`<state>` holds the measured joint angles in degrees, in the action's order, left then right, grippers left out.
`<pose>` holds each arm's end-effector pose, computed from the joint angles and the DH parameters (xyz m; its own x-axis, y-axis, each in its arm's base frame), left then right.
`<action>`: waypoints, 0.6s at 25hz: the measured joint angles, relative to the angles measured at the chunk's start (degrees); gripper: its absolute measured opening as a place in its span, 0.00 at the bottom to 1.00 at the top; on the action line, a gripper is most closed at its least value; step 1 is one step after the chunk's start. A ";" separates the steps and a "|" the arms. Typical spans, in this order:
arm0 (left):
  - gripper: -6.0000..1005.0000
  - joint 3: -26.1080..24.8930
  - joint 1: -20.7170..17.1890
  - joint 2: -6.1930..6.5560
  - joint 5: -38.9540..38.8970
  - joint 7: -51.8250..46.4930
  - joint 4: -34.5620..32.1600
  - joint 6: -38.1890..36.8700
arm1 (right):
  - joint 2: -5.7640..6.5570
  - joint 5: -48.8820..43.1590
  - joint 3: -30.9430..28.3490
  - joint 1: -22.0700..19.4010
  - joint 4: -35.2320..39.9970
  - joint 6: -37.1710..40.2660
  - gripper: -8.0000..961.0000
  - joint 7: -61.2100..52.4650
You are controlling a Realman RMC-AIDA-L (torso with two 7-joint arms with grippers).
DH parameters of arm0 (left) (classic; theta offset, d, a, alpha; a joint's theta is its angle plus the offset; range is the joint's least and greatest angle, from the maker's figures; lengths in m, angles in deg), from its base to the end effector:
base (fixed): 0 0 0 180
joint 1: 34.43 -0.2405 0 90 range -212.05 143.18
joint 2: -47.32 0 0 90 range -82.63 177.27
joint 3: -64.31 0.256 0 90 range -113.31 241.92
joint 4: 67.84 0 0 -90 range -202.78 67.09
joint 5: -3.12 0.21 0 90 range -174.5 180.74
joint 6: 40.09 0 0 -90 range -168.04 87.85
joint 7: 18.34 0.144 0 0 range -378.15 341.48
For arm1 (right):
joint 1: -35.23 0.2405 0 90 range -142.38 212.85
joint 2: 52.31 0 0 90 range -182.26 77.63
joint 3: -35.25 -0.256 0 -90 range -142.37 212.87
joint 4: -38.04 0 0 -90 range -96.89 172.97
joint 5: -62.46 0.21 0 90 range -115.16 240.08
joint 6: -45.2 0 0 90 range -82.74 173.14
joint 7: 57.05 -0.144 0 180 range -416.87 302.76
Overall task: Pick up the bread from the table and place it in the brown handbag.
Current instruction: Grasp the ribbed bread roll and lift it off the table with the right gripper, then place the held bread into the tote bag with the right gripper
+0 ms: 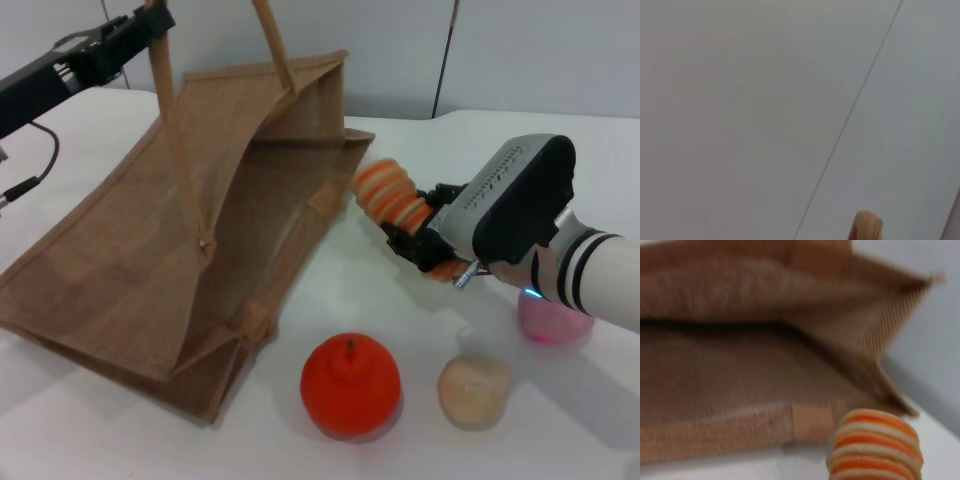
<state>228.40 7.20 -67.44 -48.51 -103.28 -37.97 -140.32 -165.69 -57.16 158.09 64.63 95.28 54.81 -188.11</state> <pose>-0.2581 0.3666 0.0892 0.3431 0.2392 0.9083 0.7026 -0.7072 -0.0792 0.1908 0.3738 -0.1009 0.9760 -0.1665 -0.1401 -0.2175 -0.7228 -0.6560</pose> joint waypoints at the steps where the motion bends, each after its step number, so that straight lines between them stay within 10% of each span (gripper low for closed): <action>1: 0.13 0.00 0.29 0.02 0.19 -0.05 0.00 -0.07 | -0.21 0.01 -0.43 -1.07 2.09 -0.02 0.59 2.46; 15: 0.13 -0.01 5.03 1.32 0.48 -2.76 0.04 -7.94 | -2.16 0.00 8.14 0.29 10.99 0.19 0.55 17.45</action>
<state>228.39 12.23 -66.12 -48.03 -106.04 -37.93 -148.26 -167.85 -57.16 166.23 64.93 106.27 55.00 -170.65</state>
